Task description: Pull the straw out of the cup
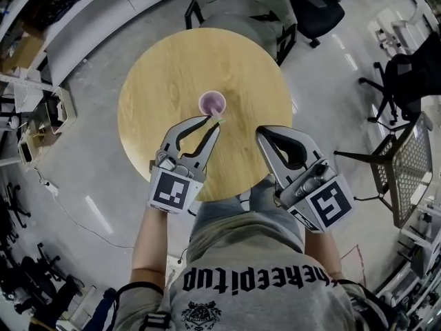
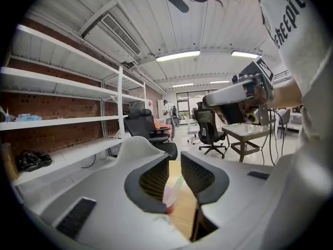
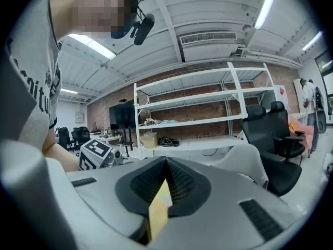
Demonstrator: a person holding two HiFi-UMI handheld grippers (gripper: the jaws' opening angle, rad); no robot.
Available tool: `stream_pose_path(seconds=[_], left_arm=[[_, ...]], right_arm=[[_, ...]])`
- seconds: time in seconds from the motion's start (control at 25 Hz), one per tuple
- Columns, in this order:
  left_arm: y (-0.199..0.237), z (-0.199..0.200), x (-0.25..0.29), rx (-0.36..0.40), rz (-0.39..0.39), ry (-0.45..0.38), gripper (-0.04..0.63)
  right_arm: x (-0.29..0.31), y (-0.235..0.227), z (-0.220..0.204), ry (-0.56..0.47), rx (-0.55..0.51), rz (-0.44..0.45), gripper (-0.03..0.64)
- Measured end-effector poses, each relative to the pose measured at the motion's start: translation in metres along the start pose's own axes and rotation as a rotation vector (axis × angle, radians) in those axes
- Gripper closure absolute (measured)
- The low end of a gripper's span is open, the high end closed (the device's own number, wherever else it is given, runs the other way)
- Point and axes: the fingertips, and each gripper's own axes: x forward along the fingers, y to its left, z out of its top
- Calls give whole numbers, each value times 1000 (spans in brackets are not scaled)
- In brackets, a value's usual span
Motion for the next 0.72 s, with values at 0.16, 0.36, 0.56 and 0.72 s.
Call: stream_pose_path(seconds=[0.16,0.36,0.56,0.72], left_arm=[[0,-16,3,40,-51,18,460],[3,-36,10,103,-85,52,451],[0,-54,24,183,-133,97,442],[0,-61,35,189,-144,94,442]], right_arm=[[3,-3,-3,8,12,-19,617],[4,-4,-8,25,18,-38,617],[1,-8,-10,34,20,-62,617],[-2,-9,-14,55,22,-80,617]])
